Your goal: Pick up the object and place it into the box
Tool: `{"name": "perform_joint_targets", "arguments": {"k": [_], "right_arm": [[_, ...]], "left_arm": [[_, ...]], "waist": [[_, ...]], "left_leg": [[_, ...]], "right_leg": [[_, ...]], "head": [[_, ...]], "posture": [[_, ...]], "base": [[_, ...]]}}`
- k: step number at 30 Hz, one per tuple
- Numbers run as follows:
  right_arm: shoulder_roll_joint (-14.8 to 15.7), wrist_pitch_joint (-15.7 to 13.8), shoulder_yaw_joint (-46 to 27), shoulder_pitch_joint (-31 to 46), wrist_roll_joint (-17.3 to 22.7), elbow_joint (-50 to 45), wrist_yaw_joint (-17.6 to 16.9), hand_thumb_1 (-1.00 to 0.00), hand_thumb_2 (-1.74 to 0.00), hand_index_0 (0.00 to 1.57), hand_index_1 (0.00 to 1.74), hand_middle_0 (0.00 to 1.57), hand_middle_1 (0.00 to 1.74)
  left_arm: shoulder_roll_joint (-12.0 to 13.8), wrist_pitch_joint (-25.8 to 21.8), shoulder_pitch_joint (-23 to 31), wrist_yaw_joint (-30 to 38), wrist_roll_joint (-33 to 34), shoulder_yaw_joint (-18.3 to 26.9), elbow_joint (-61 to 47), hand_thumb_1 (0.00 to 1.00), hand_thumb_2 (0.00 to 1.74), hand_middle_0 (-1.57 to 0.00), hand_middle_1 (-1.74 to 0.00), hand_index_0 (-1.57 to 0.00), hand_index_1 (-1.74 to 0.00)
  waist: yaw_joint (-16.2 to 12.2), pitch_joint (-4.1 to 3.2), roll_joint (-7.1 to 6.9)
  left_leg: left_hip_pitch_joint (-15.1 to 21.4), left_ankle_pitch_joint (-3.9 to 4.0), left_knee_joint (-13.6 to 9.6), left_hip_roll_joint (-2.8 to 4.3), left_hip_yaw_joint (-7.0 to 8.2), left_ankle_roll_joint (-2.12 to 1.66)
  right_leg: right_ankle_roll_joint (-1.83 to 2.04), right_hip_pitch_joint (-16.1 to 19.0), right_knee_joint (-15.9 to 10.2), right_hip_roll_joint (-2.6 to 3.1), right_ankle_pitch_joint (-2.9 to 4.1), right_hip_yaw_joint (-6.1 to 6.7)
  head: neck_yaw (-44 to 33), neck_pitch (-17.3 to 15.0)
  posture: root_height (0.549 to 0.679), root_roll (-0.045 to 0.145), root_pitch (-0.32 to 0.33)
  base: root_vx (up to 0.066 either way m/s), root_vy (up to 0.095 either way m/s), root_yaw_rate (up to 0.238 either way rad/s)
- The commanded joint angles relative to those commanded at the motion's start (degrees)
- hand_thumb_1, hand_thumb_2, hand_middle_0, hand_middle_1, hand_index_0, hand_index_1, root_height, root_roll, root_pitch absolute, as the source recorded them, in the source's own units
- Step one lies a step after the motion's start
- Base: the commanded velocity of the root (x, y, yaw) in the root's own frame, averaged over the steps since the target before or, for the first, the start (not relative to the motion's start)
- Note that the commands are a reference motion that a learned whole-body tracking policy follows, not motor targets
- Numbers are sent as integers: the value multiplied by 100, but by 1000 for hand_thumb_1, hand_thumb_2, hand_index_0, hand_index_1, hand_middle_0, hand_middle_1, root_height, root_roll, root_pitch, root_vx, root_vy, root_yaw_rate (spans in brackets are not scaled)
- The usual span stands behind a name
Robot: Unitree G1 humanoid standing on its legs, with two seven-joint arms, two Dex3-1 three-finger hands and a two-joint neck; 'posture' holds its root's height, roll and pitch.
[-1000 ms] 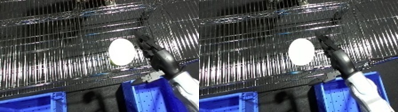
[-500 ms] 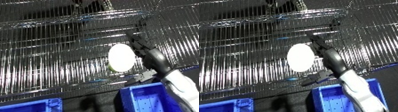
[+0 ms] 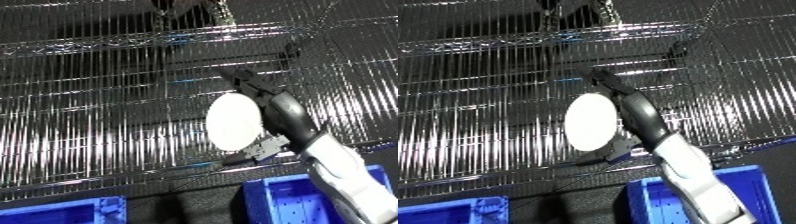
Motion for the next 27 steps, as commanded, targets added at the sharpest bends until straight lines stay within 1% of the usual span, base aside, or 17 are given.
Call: {"name": "perform_joint_targets", "arguments": {"k": [4,8,14,23,27], "right_arm": [[27,42,19,-15,-58,31,-7,-650,-1131,1020,1131,1020,1131],[3,85,35,20,-93,102,-43,-850,-1479,1334,1479,1334,1479],[-68,79,24,120,-125,183,-71,-850,-1479,1334,1479,1334,1479],[-142,26,20,257,-191,103,-11,-850,-1479,1334,1479,1334,1479],[-171,-42,22,261,-212,53,-11,-850,-1479,1334,1479,1334,1479]], "left_arm": [[-14,-10,20,-5,-4,-17,-28,0,0,0,0,0,0],[-10,-43,38,-25,2,-21,-15,0,0,0,0,0,0],[-4,-68,24,-19,1,-27,-43,0,0,0,0,0,0],[8,-59,32,35,-41,-54,-106,0,0,0,0,0,0],[-5,-75,25,46,-42,-47,-90,0,0,0,0,0,0]], "waist": [[8,0,12],[9,0,18],[-7,0,6],[-52,0,-32],[-61,0,-52]], "left_leg": [[12,18,-23,-13,9,5],[34,41,-63,-21,18,19],[62,92,-153,-14,24,37],[175,151,-306,35,38,41],[228,180,-379,59,39,37]], "right_leg": [[-17,15,-9,-1,1,-11],[-31,31,-34,2,13,-15],[-41,53,-108,29,60,-24],[-53,160,-248,65,109,-38],[-62,208,-295,80,117,-47]], "head": [[6,-1],[-3,20],[-3,75],[-60,117],[-96,143]], "posture": [[595,67,91],[596,68,92],[598,66,95],[602,65,93],[604,64,92]], "base": [[-11,8,19],[-15,10,-4],[-27,-4,-9],[-28,-9,-25],[-30,-13,-12]]}}
